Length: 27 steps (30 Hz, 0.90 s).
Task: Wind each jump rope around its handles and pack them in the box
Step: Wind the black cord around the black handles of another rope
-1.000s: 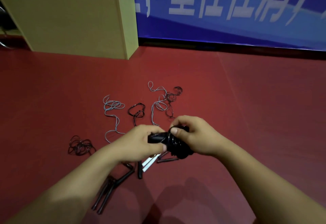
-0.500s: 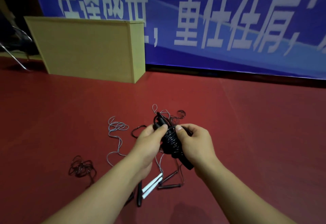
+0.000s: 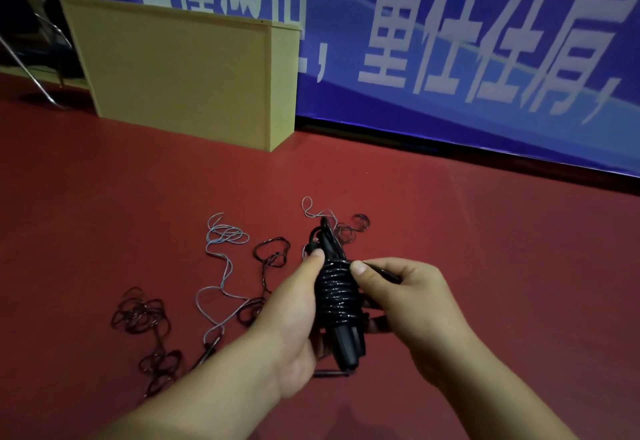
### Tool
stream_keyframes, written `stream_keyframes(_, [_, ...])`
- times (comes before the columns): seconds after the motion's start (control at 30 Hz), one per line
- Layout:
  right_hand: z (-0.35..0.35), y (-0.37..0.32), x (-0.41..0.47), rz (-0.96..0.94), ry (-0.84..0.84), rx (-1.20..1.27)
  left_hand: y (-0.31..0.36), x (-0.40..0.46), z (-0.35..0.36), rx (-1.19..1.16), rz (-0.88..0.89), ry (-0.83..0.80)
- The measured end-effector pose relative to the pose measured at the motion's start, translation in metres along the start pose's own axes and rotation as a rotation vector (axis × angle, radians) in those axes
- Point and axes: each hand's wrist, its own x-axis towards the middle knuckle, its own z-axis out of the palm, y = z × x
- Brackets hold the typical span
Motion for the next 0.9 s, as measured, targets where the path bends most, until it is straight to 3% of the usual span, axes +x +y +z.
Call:
stream_keyframes(0.2, [-0.013, 0.008, 0.0, 0.061, -0.058, -0.292, 0.003, -0.009, -0.024, 0.067, -0.091, -0.076])
stream_keyframes(0.4, [-0.018, 0.009, -0.007, 0.273, -0.196, 0.027, 0.006, -0.003, -0.023, 0.05, -0.104, -0.147])
stream_keyframes(0.6, [-0.013, 0.006, -0.001, 0.384, -0.081, 0.401, 0.008, 0.002, -0.022, 0.12, -0.085, -0.129])
stream_keyframes(0.9, [-0.002, 0.017, 0.004, 0.331, 0.032, 0.377, 0.006, -0.006, -0.036, 0.289, -0.023, -0.106])
